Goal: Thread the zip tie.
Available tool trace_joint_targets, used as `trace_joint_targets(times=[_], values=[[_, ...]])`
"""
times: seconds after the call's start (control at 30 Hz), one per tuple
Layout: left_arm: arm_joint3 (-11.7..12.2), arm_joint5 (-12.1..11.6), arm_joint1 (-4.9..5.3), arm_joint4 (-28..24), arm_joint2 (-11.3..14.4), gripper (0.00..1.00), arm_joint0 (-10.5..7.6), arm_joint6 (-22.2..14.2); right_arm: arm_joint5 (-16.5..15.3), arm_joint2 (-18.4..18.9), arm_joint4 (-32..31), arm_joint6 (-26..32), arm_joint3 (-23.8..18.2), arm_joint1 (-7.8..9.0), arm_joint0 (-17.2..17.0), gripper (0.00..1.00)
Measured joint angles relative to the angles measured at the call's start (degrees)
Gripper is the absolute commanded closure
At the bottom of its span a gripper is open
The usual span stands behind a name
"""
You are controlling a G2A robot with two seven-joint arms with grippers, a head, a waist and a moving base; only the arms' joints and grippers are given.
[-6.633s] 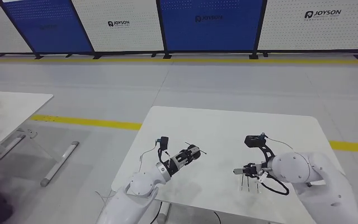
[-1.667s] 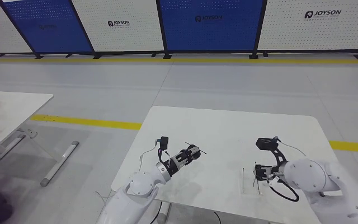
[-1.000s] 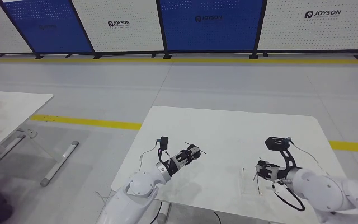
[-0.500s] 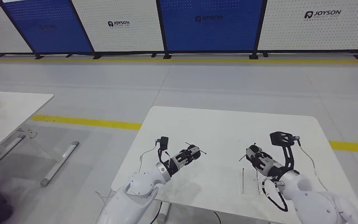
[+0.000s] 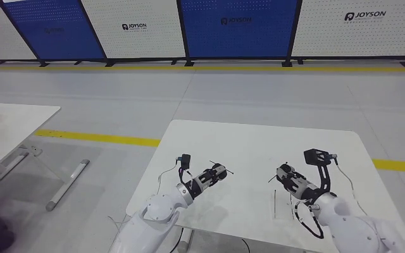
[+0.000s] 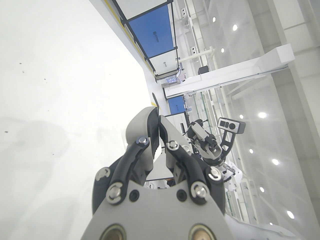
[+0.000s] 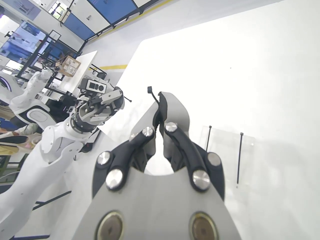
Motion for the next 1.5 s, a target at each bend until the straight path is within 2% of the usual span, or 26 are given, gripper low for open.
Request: trace_joint_targets(times=[0.23, 0.33, 0.4, 0.5, 1.5], values=[[0.0, 0.0, 0.0, 0.0, 0.0, 1.0, 0.0, 0.0, -0.3, -0.1, 0.6, -1.2, 0.2, -0.17, -0.3, 1.0], [0.0, 0.0, 0.0, 0.0, 0.0, 1.0, 0.0, 0.0, -0.3, -1.6, 2.1, -7.1, 0.8, -0.9, -0.6, 1.0], [0.0, 0.0, 0.0, 0.0, 0.0, 1.0, 0.0, 0.0, 0.2, -4.8, -0.3, -13.5, 2.1, -1.91, -0.3, 1.0], [0.0, 0.0, 0.0, 0.0, 0.0, 1.0, 0.0, 0.0, 0.2, -6.3, -0.9, -17.2, 3.1, -2.51, 0.0, 1.0], [0.0, 0.0, 0.0, 0.0, 0.0, 1.0, 0.0, 0.0, 0.1, -6.2, -0.9, -16.8, 3.1, -2.49, 0.0, 1.0]])
